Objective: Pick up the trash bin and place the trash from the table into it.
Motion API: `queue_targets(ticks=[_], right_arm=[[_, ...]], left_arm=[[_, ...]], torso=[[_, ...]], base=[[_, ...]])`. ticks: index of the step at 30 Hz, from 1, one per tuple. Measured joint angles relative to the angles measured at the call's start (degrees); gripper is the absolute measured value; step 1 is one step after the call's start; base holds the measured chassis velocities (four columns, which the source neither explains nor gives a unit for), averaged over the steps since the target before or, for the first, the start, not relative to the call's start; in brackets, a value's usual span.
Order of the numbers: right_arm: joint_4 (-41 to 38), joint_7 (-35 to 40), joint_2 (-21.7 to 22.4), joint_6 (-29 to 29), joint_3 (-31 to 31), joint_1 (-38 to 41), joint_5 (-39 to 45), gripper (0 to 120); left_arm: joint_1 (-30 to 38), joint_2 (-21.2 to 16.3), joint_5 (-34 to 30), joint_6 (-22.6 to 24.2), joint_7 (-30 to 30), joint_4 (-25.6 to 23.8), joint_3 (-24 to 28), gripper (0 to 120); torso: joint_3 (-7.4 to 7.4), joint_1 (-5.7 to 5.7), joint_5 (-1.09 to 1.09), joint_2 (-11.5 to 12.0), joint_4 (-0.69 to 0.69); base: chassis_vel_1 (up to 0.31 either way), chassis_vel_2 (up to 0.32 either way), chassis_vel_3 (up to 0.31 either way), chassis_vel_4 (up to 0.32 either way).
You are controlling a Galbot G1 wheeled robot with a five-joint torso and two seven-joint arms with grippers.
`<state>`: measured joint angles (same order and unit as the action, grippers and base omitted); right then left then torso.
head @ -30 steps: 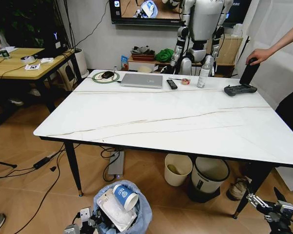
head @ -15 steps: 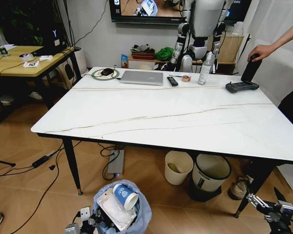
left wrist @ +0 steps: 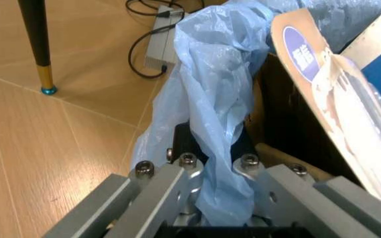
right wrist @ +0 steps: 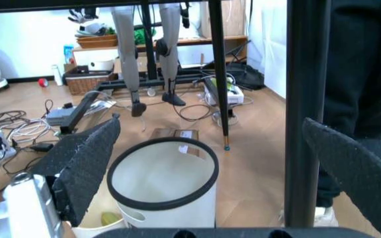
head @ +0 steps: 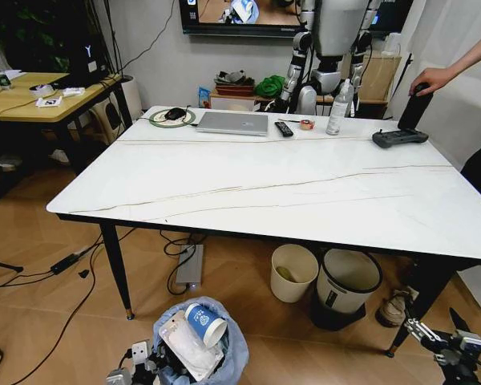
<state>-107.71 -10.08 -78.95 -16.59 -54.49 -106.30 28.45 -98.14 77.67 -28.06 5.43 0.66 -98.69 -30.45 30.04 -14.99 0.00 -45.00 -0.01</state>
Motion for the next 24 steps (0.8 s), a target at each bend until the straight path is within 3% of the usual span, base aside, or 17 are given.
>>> queue_targets(ticks=[24], right_arm=[[0.0,0.0,0.0,0.0,0.0,0.0,0.0,100]], left_arm=[[1.0,-0.1,0.1,-0.3,0.0,1.3,0.1,0]], torso=[[-3.50,2.43,0.00,5.9,0.00]], base=[[0.000,0.000,0.000,0.000]])
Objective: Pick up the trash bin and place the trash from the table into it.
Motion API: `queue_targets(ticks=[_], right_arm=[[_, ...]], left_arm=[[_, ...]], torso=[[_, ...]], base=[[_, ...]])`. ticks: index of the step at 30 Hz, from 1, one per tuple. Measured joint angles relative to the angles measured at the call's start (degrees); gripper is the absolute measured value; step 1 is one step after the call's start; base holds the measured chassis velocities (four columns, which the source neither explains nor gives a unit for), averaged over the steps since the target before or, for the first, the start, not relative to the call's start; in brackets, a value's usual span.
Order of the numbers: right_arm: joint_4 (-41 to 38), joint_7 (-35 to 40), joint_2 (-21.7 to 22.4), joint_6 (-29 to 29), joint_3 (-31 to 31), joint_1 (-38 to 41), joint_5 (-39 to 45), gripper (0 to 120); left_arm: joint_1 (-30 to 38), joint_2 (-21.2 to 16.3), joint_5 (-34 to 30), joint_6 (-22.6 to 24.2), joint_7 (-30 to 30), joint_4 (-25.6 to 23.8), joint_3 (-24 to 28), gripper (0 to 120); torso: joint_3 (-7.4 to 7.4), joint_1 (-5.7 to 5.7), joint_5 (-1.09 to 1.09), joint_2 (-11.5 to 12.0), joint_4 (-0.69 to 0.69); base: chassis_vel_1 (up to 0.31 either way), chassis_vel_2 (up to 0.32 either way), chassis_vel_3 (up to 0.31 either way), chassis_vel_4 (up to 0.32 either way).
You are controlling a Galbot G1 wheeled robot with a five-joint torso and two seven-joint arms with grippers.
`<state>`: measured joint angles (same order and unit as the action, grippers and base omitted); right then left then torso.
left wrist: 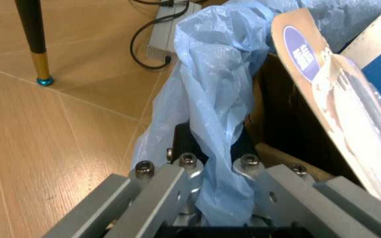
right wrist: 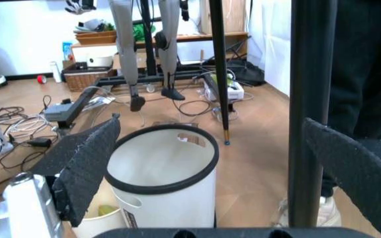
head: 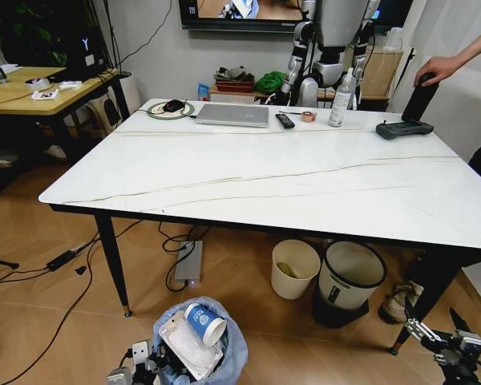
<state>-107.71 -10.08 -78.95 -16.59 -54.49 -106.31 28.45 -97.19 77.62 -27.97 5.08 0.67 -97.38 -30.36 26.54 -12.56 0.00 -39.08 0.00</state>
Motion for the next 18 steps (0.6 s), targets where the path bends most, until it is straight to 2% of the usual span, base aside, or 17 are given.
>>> queue_targets(ticks=[18], right_arm=[[0.0,0.0,0.0,0.0,0.0,0.0,0.0,100]], left_arm=[[0.3,0.0,0.1,-1.2,0.0,0.6,0.0,0]], torso=[[-2.51,1.70,0.00,4.2,0.00]], base=[[0.000,0.000,0.000,0.000]])
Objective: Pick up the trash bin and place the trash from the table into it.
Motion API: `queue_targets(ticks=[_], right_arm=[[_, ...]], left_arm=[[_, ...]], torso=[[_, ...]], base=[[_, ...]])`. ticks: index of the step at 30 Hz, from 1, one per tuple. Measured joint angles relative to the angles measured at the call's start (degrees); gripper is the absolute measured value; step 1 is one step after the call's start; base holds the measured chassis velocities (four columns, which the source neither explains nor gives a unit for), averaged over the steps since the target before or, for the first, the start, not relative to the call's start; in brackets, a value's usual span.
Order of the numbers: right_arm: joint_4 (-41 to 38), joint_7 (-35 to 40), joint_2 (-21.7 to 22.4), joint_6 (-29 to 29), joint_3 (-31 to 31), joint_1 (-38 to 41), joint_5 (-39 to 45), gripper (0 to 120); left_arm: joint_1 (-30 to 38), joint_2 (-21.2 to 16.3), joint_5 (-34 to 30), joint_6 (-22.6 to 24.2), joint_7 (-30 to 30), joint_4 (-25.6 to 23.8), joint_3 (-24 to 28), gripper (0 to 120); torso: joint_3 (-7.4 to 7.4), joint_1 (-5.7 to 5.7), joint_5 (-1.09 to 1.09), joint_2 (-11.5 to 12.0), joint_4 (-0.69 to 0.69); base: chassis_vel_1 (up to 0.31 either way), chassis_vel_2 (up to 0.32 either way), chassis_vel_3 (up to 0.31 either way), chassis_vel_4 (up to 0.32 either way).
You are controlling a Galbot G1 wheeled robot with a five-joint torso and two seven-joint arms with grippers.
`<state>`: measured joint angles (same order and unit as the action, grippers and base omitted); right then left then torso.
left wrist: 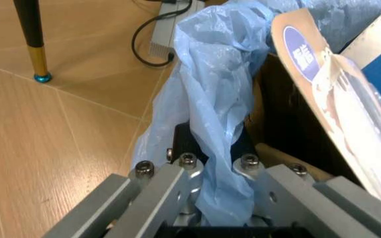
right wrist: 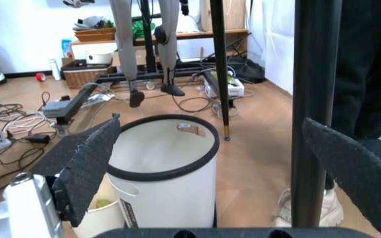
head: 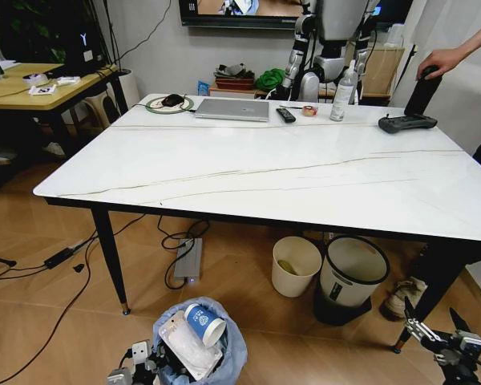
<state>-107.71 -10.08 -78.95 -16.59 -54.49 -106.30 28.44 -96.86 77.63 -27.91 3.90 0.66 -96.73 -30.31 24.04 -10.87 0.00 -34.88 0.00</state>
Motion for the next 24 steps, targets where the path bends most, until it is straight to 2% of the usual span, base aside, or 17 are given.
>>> queue_targets(ticks=[14,24], right_arm=[[0.0,0.0,0.0,0.0,0.0,0.0,0.0,100],[0.0,0.0,0.0,0.0,0.0,0.0,0.0,100]], left_arm=[[0.6,0.1,1.5,-1.9,-0.4,0.6,0.1,0],[1.1,0.2,1.7,-1.9,-0.9,1.3,-0.1,0]], torso=[[-2.18,1.34,0.00,3.5,0.00],[-2.47,1.44,0.00,3.9,0.00]], base=[[0.000,0.000,0.000,0.000],[0.000,0.000,0.000,0.000]])
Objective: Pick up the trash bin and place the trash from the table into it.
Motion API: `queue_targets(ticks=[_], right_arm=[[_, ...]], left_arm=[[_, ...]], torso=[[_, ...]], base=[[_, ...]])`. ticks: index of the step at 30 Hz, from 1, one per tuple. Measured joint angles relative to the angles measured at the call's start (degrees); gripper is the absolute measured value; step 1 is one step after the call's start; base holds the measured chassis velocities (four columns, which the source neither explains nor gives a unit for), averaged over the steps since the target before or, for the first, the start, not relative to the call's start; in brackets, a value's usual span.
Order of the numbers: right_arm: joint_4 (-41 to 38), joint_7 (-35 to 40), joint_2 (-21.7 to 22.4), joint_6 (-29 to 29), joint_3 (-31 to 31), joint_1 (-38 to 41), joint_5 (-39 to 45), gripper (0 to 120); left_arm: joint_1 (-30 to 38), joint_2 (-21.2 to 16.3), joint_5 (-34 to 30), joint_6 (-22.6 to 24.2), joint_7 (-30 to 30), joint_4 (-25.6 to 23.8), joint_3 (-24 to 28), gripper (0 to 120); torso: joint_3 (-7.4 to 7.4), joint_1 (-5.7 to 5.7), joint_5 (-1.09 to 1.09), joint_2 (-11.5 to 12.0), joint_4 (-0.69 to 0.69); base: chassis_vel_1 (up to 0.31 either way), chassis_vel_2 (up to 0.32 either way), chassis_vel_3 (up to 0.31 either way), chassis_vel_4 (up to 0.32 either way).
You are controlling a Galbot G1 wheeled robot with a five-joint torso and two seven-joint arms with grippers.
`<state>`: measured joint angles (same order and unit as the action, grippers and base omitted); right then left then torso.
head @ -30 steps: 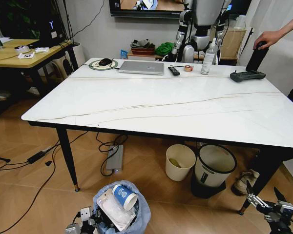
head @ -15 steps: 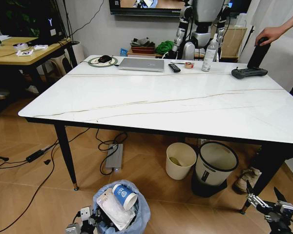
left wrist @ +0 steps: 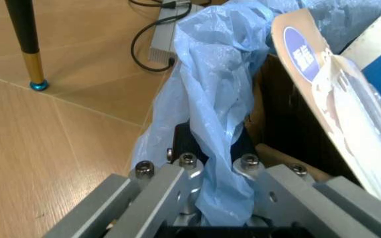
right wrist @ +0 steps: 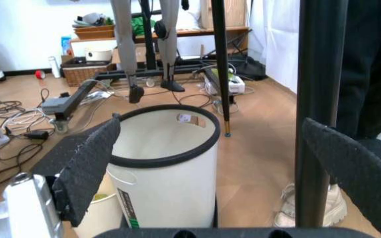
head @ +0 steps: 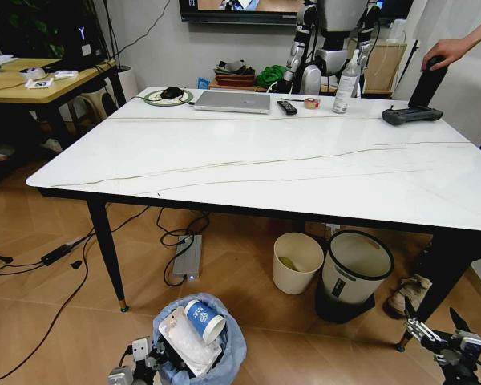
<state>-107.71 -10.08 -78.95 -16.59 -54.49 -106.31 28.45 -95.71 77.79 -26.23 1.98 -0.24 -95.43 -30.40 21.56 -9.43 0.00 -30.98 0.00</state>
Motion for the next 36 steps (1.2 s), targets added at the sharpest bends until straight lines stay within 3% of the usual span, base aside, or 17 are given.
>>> queue_targets(ticks=[12,26,36], right_arm=[[0.0,0.0,0.0,0.0,0.0,0.0,0.0,100],[0.0,0.0,0.0,0.0,0.0,0.0,0.0,100],[0.0,0.0,0.0,0.0,0.0,0.0,0.0,100]], left_arm=[[5.9,-1.3,-2.4,2.5,0.0,5.9,-0.2,0],[14.5,-0.9,-3.3,2.8,0.0,19.5,0.4,0],[17.0,0.0,-3.8,2.1,-0.4,23.8,0.2,0]], torso=[[0.17,-0.12,0.01,-0.3,0.00],[0.31,-0.21,0.00,-0.5,0.00],[0.36,-0.24,0.00,-0.6,0.00]], base=[[0.000,0.000,0.000,0.000],[0.000,0.000,0.000,0.000],[0.000,0.000,0.000,0.000]])
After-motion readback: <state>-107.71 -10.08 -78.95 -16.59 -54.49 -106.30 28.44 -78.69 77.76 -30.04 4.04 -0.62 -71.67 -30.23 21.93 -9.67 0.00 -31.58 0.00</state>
